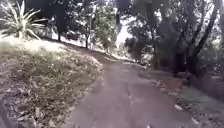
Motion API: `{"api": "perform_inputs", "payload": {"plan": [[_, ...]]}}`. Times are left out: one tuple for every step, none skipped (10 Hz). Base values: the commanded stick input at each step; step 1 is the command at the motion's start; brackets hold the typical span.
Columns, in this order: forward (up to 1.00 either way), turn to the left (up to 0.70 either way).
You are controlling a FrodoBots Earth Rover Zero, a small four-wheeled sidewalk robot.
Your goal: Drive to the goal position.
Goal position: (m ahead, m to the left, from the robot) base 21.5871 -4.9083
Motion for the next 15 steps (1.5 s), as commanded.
{"api": "perform_inputs", "payload": {"plan": [[1.0, 0.0], [1.0, 0.0], [1.0, 0.0], [1.0, 0.0], [1.0, 0.0], [1.0, 0.0], [1.0, 0.0], [1.0, -0.13], [1.0, -0.4], [1.0, -0.33], [1.0, 0.0], [1.0, 0.0], [1.0, 0.0], [1.0, 0.0], [1.0, 0.0]]}}
